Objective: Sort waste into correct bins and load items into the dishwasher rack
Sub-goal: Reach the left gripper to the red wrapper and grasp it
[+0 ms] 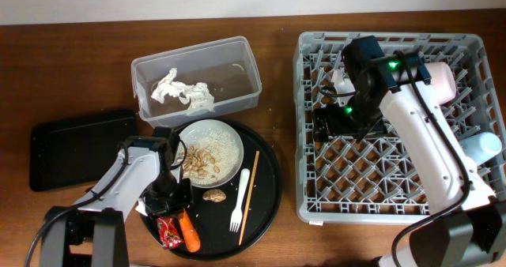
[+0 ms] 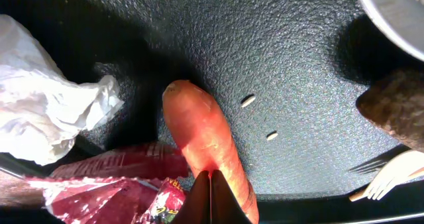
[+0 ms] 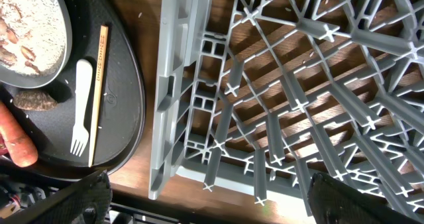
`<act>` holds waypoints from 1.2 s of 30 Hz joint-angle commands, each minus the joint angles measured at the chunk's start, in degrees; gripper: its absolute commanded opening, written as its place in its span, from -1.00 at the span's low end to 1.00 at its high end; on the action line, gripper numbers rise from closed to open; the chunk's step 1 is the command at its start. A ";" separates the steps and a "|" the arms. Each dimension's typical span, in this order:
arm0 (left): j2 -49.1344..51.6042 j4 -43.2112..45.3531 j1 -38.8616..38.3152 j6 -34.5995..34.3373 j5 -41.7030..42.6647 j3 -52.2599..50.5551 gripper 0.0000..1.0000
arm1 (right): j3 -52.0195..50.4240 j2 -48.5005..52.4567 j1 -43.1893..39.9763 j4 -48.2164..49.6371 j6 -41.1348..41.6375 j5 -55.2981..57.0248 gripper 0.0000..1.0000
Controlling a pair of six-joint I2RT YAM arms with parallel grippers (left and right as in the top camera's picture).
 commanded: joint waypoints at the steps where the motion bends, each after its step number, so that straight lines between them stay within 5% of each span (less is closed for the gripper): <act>1: 0.07 -2.99 0.07 0.04 -0.50 3.48 -0.84 | -0.20 -0.44 0.35 -0.39 -0.57 0.15 0.97; 2: -0.04 -5.31 0.07 0.04 -1.49 7.19 -0.70 | -0.20 -0.44 0.35 -0.37 -0.59 0.15 0.97; 3: -0.15 -7.19 0.07 0.04 -3.76 10.27 -0.31 | -0.20 -0.44 0.37 -0.37 -0.61 0.17 0.97; 5: -0.15 -11.82 0.07 0.02 -7.26 14.23 0.15 | -0.20 -0.44 0.35 -0.39 -0.61 0.79 0.97; 9: -0.13 -17.84 0.07 -2.93 -10.38 14.21 0.20 | -0.20 -0.44 0.35 -0.39 -1.03 0.79 0.97; 12: -0.13 -19.08 0.07 -6.40 -10.34 13.66 0.68 | -0.20 -0.44 0.35 -0.44 -1.53 0.74 0.97; 20: -0.13 -15.04 0.07 -9.77 -3.02 5.81 0.68 | -0.20 -0.44 0.35 -0.70 -1.90 0.76 0.97; 27: -0.13 -8.94 0.02 -13.07 -2.78 0.26 0.32 | -0.20 -0.44 0.35 -1.11 -1.90 0.79 0.97; 32: -0.13 -7.41 0.02 -13.03 -3.04 0.22 -0.72 | -0.20 -0.44 0.35 -1.09 -1.95 0.79 0.97; 36: -0.13 -6.08 0.07 -13.00 -3.52 1.31 -0.99 | -0.20 -0.44 0.35 -1.11 -1.92 0.79 0.97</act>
